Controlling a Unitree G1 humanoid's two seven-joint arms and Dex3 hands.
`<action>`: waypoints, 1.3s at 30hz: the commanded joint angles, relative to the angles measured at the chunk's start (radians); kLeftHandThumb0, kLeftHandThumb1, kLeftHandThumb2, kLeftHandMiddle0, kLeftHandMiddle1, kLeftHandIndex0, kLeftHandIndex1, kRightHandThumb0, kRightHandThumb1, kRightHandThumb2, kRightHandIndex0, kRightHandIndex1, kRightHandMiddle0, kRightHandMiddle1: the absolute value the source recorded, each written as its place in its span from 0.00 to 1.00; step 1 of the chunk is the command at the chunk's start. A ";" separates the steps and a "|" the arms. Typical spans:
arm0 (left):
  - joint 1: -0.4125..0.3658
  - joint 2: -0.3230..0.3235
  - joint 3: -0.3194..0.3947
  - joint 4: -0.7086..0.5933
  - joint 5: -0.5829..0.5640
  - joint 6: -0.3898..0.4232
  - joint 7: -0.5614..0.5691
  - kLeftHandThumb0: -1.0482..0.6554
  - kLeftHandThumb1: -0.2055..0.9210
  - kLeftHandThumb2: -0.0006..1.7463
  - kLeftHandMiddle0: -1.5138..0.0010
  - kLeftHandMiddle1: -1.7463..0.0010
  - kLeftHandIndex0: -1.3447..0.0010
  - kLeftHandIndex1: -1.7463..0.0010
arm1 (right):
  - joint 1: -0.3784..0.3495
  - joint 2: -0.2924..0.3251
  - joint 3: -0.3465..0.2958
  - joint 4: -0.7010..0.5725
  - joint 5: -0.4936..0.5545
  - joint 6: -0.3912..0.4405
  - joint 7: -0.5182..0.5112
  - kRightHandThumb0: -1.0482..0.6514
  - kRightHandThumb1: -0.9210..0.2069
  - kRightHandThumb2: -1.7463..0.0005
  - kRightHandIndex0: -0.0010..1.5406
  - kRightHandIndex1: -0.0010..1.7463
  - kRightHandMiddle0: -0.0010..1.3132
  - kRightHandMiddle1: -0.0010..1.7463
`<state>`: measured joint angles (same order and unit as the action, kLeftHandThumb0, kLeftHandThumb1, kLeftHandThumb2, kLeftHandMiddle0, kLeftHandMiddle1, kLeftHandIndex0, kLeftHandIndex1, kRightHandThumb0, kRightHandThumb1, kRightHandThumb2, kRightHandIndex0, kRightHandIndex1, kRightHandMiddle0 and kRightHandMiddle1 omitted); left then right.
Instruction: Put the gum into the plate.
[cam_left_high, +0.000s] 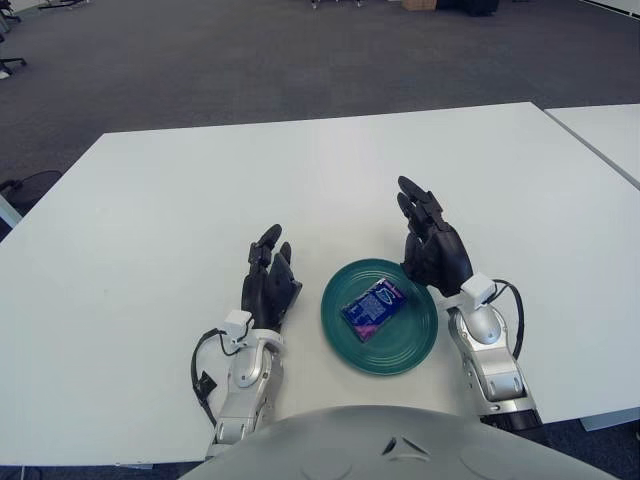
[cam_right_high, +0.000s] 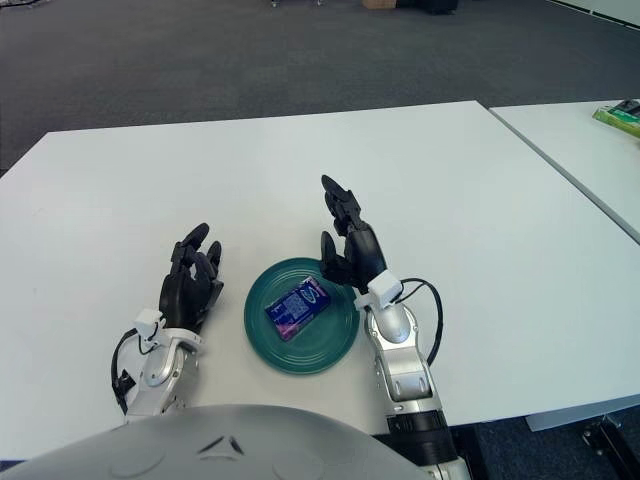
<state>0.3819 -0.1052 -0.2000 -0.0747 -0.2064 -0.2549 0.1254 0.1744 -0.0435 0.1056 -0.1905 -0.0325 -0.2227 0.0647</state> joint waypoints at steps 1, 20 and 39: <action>0.012 -0.017 0.021 -0.009 0.009 0.006 -0.005 0.21 1.00 0.51 0.75 0.99 0.92 0.54 | -0.002 0.020 -0.030 -0.019 -0.008 0.022 -0.043 0.12 0.00 0.50 0.12 0.01 0.00 0.26; 0.066 -0.005 0.061 -0.061 0.061 0.051 -0.028 0.18 1.00 0.48 0.71 0.98 0.88 0.53 | 0.101 0.003 -0.087 0.018 0.017 0.091 -0.045 0.16 0.00 0.53 0.16 0.01 0.00 0.29; 0.122 -0.018 0.039 -0.110 0.099 0.050 -0.055 0.18 1.00 0.46 0.69 0.98 0.89 0.52 | 0.247 0.030 -0.035 -0.074 -0.061 0.180 -0.097 0.21 0.00 0.53 0.19 0.01 0.00 0.28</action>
<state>0.5082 -0.1062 -0.1425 -0.1701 -0.1255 -0.2164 0.0668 0.4043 -0.0207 0.0672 -0.2394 -0.0752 -0.0619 -0.0183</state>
